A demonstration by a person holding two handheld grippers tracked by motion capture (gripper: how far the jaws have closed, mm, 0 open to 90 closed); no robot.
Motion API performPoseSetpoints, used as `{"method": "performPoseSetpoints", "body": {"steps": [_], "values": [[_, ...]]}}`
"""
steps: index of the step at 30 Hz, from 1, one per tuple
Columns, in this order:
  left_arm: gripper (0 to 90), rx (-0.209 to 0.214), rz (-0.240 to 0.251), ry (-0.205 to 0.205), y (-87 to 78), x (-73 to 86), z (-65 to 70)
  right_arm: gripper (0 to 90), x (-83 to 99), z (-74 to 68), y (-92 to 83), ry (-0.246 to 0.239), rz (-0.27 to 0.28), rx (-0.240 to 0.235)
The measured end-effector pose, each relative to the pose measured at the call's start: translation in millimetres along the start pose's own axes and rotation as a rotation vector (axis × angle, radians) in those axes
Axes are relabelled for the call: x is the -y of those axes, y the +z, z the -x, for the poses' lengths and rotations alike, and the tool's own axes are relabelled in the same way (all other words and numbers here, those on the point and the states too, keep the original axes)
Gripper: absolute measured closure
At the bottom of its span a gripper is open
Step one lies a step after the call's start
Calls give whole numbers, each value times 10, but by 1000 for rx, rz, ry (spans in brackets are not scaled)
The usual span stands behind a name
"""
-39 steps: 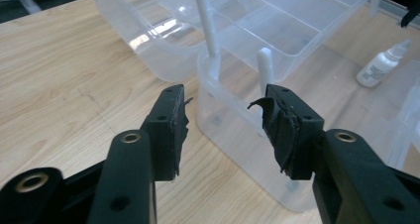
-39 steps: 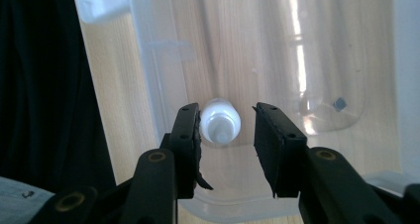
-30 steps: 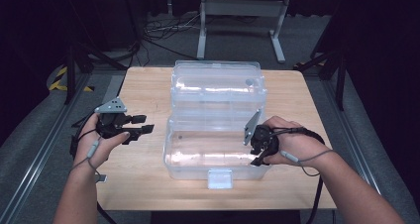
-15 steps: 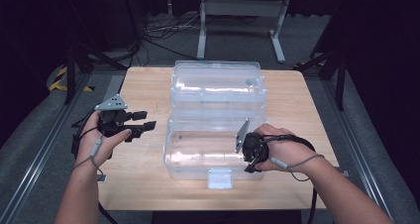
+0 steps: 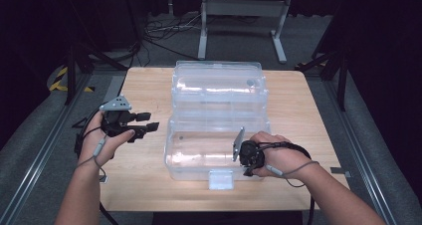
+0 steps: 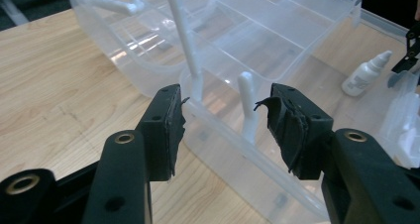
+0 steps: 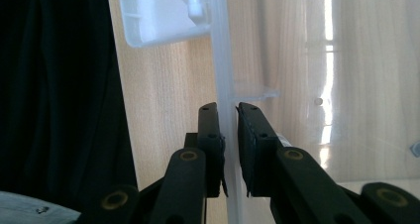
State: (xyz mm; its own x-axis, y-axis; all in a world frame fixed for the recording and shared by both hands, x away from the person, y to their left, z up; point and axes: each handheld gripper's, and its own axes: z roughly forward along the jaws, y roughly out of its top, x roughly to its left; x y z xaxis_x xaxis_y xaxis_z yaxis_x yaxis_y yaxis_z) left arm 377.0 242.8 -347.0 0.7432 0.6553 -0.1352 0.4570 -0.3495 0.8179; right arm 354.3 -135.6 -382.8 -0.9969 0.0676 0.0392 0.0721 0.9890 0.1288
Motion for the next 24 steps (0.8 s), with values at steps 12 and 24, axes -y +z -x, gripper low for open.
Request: {"method": "performPoseSetpoints", "body": {"steps": [12, 24], "values": [[508, 12, 6, 47, 5, -261, 21, 827, 16, -41, 1, -6, 16, 30], [509, 70, 13, 91, 104, -497, 49, 828, 33, -49, 7, -3, 37, 37]]}}
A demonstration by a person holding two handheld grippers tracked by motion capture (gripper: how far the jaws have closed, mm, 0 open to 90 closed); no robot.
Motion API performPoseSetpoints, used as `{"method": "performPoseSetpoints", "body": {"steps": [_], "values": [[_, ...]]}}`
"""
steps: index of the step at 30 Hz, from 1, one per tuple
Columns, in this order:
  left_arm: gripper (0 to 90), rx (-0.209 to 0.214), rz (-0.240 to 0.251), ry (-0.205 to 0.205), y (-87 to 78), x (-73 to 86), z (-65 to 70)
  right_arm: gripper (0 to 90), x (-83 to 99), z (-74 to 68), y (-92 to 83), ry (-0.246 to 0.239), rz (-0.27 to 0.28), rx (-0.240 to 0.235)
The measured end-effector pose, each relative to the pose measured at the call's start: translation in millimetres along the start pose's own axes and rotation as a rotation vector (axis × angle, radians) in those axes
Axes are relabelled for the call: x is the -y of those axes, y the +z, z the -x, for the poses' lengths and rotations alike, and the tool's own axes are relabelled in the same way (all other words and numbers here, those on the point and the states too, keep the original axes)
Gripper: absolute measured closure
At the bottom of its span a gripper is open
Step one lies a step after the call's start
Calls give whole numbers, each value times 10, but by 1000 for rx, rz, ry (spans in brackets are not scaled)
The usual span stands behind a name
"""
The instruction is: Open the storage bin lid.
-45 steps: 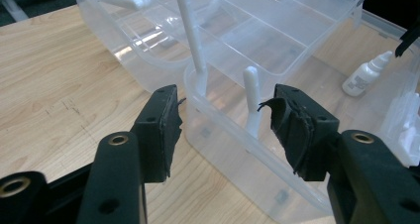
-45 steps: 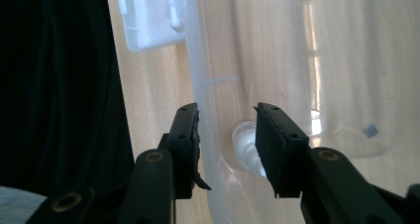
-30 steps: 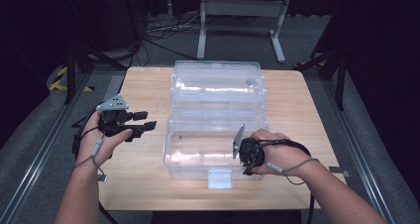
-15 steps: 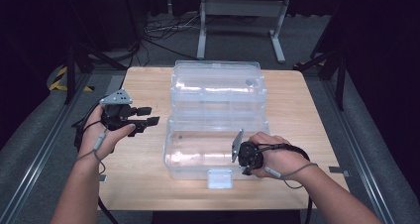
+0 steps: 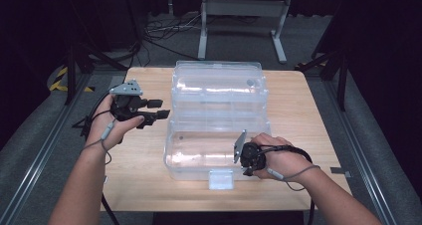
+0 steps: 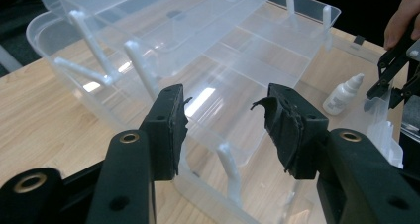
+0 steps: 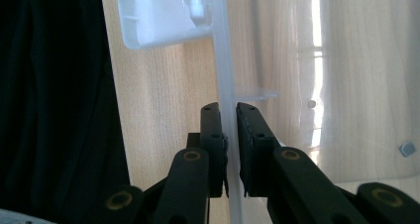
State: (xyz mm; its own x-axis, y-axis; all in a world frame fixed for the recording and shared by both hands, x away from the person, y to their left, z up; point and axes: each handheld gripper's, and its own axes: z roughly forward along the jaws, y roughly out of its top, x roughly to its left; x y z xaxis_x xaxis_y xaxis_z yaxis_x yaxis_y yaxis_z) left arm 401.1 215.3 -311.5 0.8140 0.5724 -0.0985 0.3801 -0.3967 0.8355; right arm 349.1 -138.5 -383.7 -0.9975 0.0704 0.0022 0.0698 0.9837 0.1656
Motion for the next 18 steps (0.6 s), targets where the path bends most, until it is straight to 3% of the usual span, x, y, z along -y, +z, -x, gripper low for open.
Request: {"method": "performPoseSetpoints", "body": {"steps": [10, 18], "values": [[517, 34, 18, 21, 74, -218, -20, 824, 1, 17, -2, 6, -1, -6], [524, 80, 26, 54, 248, -476, -47, 822, 6, 18, 2, 12, 8, -9]]}}
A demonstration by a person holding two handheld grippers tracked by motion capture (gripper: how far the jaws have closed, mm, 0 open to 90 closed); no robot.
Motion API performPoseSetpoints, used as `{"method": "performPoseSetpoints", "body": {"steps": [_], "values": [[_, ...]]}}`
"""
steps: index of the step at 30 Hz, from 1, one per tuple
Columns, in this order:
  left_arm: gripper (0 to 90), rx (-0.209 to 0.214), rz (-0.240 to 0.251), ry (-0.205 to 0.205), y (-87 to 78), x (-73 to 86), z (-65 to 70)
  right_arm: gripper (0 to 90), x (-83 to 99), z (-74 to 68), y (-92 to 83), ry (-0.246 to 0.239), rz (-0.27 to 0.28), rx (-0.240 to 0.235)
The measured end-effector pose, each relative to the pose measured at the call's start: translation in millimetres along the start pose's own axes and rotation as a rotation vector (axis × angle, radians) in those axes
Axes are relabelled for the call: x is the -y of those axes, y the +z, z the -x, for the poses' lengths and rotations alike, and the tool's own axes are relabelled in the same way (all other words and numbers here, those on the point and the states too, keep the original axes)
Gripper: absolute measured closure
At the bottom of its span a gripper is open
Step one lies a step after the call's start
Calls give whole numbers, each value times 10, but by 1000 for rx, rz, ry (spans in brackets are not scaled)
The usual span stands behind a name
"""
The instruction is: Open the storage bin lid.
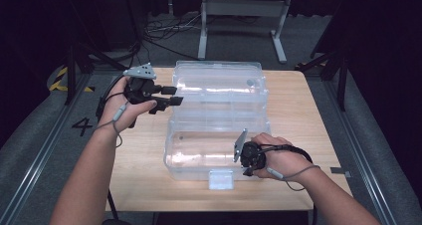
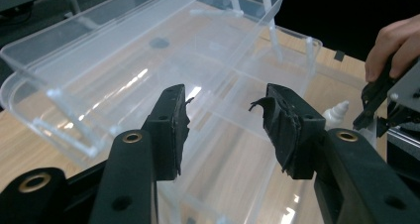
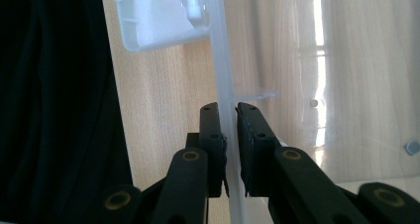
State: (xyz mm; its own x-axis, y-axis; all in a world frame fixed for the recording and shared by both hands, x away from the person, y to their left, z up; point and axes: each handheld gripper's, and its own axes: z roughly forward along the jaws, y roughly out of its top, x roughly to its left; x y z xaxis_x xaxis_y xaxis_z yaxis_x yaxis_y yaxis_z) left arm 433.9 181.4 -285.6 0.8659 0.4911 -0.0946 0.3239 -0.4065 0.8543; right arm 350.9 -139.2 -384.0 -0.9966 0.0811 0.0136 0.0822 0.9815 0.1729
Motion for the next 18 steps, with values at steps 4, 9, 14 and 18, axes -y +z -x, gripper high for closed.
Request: {"method": "performPoseSetpoints", "body": {"steps": [4, 9, 14, 18], "values": [[525, 27, 12, 11, 83, -103, -22, 820, 5, 5, -4, 6, -1, -7], [531, 54, 17, 21, 199, -166, -57, 819, 5, 9, 0, 11, 1, -9], [541, 83, 25, 37, 315, -231, -105, 819, 7, 7, -2, 10, 1, -4], [545, 98, 27, 44, 384, -271, -113, 819, 8, 5, 0, 13, 4, -7]]}}
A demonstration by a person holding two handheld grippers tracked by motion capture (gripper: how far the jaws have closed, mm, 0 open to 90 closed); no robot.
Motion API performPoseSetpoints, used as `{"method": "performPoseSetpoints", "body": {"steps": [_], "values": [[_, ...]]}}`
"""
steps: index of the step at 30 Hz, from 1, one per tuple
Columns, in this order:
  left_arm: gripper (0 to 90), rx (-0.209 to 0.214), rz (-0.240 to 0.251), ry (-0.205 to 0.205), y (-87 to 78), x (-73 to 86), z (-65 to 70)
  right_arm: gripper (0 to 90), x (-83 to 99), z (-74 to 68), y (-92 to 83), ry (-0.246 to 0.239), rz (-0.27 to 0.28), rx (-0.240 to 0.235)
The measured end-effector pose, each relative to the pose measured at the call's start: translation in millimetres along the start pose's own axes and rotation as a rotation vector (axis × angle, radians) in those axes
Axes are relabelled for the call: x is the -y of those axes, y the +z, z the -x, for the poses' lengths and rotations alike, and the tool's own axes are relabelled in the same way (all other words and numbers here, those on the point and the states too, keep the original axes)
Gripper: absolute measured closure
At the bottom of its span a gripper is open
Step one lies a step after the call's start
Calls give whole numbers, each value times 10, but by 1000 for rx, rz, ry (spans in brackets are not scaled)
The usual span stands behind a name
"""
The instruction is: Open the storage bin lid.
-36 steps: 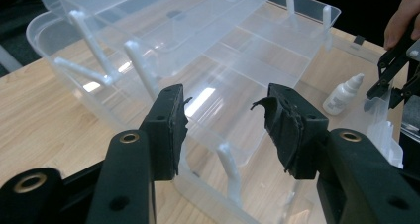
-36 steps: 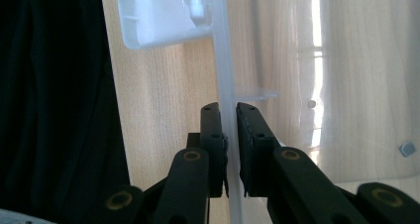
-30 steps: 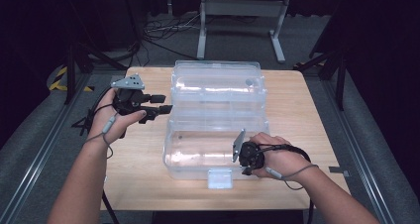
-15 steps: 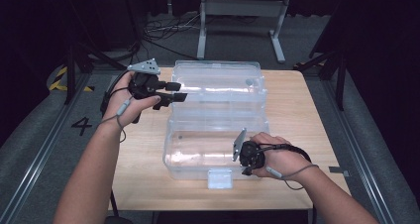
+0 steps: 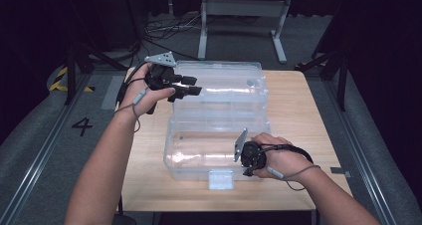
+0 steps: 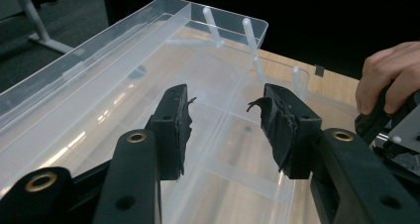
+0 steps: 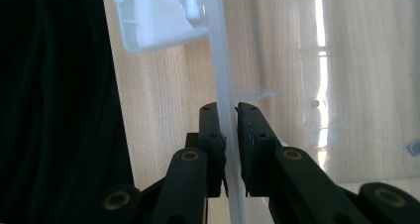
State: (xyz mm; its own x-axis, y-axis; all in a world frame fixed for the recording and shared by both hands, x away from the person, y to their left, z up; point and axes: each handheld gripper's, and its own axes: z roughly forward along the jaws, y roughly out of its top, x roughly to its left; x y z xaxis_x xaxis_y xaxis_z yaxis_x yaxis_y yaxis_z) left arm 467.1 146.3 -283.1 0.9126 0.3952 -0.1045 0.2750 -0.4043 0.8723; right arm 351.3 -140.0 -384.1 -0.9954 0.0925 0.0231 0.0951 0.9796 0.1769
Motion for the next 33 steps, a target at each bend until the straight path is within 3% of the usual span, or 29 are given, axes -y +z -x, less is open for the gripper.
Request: {"method": "performPoseSetpoints", "body": {"steps": [11, 16, 23, 33], "values": [[555, 52, -6, 16, 280, -89, -20, 820, 11, 0, 1, -10, 7, 0], [557, 36, -45, 30, 401, -116, -17, 820, 11, 3, -1, -11, 5, -3], [584, 46, -75, 9, 523, -132, -29, 820, 17, -8, 0, -1, 7, -1], [592, 45, -133, 11, 648, -105, -29, 820, 21, -3, 4, -8, 17, 1]]}}
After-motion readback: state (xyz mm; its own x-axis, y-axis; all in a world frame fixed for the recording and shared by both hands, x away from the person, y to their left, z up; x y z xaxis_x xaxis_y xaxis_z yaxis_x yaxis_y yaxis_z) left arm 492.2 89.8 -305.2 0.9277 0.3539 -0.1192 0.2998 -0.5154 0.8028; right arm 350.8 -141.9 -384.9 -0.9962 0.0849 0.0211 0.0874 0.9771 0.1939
